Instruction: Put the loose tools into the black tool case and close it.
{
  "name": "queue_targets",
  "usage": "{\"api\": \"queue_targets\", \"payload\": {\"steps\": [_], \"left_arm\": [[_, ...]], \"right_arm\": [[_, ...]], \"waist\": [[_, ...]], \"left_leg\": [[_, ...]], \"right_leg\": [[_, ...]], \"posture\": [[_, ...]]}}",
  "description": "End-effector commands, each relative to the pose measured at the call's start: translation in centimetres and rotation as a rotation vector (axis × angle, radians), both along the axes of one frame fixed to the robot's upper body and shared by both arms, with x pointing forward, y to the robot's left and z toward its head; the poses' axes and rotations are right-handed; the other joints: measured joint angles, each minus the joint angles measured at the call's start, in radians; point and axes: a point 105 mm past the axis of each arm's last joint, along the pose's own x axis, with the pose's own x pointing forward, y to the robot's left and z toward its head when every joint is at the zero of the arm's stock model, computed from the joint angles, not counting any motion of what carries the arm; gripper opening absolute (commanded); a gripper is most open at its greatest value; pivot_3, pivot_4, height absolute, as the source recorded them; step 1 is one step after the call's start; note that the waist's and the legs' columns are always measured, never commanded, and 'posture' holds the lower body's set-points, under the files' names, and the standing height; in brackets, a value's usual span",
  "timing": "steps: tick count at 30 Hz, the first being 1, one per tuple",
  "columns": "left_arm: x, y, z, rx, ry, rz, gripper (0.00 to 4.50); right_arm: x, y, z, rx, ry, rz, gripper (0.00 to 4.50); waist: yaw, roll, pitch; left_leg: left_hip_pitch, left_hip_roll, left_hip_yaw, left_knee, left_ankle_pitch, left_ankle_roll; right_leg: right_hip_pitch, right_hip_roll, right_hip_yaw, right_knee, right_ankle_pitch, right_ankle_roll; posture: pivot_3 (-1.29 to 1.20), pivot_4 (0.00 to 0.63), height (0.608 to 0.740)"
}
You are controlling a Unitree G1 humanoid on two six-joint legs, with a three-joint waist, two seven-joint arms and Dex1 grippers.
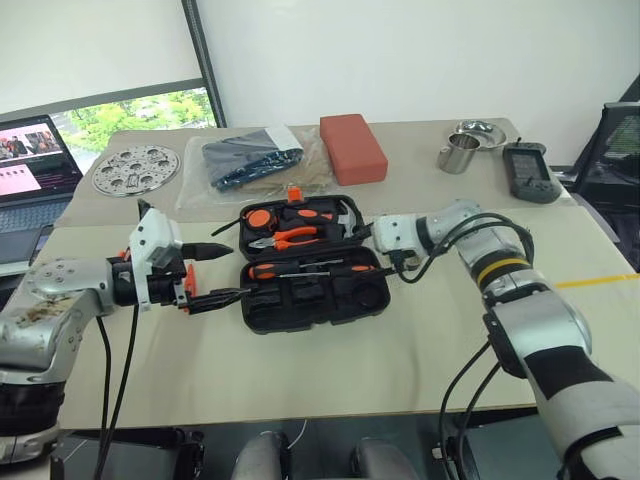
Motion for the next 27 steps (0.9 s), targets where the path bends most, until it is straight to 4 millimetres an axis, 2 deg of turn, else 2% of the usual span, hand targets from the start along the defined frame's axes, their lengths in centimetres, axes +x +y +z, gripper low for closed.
{"api": "queue_targets", "payload": {"steps": [1,2,3,4,7,11,14,20,27], "left_arm": [[0.3,-0.3,0.9,0.001,-0.056,-0.016,4.5],[0.3,-0.5,0.9,-0.002,-0.056,-0.019,4.5],[0.4,-0.6,0.8,-0.004,-0.056,-0.022,4.5],[0.4,-0.7,0.8,-0.006,-0.055,-0.026,4.5],[0.4,-0.8,0.7,-0.008,-0.053,-0.029,4.5],[0.5,-0.7,0.7,-0.007,-0.053,-0.029,4.5],[0.6,-0.6,0.8,-0.006,-0.054,-0.029,4.5],[0.7,-0.6,0.8,-0.002,-0.055,-0.03,4.5],[0.7,-0.4,0.7,0.002,-0.054,-0.025,4.5]], "right_arm": [[0.6,0.1,3.1,0.26,0.089,-0.07,3.94],[0.7,0.2,3.0,0.327,0.127,-0.092,3.94],[0.8,0.4,2.8,0.379,0.157,-0.121,3.43],[0.9,0.5,2.3,0.425,0.165,-0.147,3.3],[1.1,1.2,0.8,0.502,0.198,-0.228,2.19],[1.2,2.6,-0.2,0.591,0.213,-0.3,0.82],[1.0,3.3,-0.6,0.614,0.23,-0.325,0.04],[-0.2,4.0,-1.6,0.592,0.267,-0.284,0.04],[-1.6,4.4,-3.7,0.48,0.305,-0.239,0.04]], "waist": [[0.0,0.0,0.0],[0.0,0.0,0.0],[-0.001,0.0,0.0],[-0.002,0.0,0.0],[-0.003,0.0,0.0],[-0.002,0.001,0.0],[-0.002,0.001,0.0],[0.0,0.001,0.0],[-0.002,0.001,0.0]], "left_leg": [[0.0,0.0,0.0,0.0,0.0,0.0],[0.0,0.0,0.0,0.0,0.0,0.0],[0.0,0.001,0.0,0.0,0.0,0.0],[0.0,0.001,0.0,0.0,0.0,0.0],[0.0,0.002,0.0,-0.001,0.0,0.0],[-0.001,0.001,0.0,0.0,0.0,-0.001],[-0.001,0.001,0.0,0.0,0.0,-0.001],[-0.001,0.001,0.0,-0.001,0.0,-0.001],[-0.001,0.001,0.0,-0.001,0.0,-0.001]], "right_leg": [[0.0,0.0,0.0,0.0,0.0,0.0],[0.0,0.0,0.0,0.0,0.0,0.0],[0.0,0.0,0.0,0.0,0.0,0.0],[0.0,0.0,0.0,0.0,0.0,0.0],[0.0,0.001,0.0,0.0,0.0,0.0],[-0.001,0.0,0.001,0.0,0.0,0.0],[-0.001,0.001,0.001,0.0,0.0,0.0],[-0.001,0.001,0.0,0.0,0.0,0.0],[-0.001,0.001,0.0,0.0,0.0,0.0]], "posture": [[0.0,0.15,0.74],[0.0,0.15,0.74],[0.0,0.15,0.74],[0.0,0.15,0.74],[0.0,0.15,0.74],[0.0,0.15,0.74],[0.0,0.15,0.74],[0.0,0.15,0.74],[0.0,0.15,0.74]]}}
